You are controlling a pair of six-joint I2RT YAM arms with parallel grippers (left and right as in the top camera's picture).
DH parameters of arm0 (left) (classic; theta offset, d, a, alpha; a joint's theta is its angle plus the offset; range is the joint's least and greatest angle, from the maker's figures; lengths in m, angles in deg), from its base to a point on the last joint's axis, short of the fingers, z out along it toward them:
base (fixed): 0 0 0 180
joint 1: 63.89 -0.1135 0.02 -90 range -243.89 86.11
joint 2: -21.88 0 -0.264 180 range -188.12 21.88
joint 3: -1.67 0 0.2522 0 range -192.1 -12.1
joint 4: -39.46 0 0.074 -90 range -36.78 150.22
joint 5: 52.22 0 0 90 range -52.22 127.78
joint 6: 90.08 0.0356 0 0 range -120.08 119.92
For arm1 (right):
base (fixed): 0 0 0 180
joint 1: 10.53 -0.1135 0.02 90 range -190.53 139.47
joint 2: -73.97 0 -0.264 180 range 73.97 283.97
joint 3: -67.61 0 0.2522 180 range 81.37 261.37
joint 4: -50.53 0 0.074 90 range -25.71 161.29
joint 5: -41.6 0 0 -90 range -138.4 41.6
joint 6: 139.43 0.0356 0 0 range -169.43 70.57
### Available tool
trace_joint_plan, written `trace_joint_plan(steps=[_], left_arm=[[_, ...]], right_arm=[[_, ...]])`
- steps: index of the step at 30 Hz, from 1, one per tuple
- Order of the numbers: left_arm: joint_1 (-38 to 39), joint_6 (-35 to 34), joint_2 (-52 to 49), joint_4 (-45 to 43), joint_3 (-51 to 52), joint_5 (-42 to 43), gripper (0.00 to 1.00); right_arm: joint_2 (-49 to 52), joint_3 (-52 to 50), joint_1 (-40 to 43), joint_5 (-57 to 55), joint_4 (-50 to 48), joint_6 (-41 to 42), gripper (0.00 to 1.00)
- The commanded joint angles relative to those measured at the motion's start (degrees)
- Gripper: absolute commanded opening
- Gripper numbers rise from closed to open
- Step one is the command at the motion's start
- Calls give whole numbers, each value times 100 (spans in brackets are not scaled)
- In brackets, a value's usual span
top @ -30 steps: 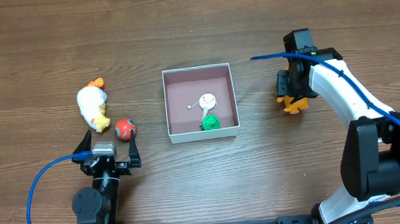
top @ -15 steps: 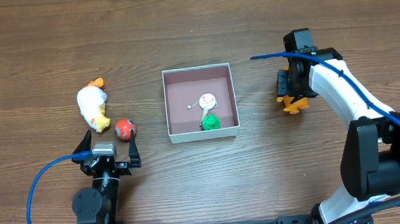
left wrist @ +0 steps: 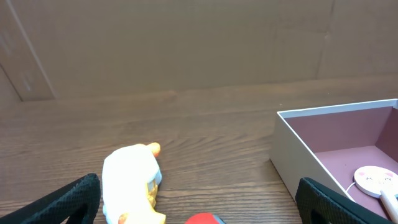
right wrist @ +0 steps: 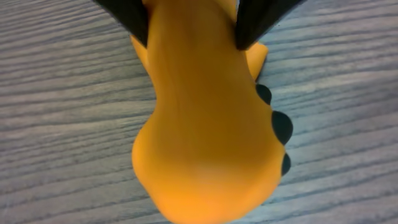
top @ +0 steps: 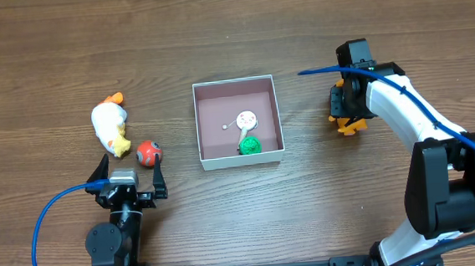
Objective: Pack container
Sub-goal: 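Lower the right gripper onto the orange dinosaur and grasp it, then lift the orange dinosaur, carry it into the box and lower it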
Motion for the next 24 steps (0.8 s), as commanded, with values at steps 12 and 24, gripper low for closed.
trace_joint_plan(steps=[12,24], left_arm=[[-33,68,55,-24,35,59,100],[-33,68,55,-24,35,59,100]], right_arm=[[57,258,-4,170,444,26,4],[-313,1915,-197,651,1773,-46,4]])
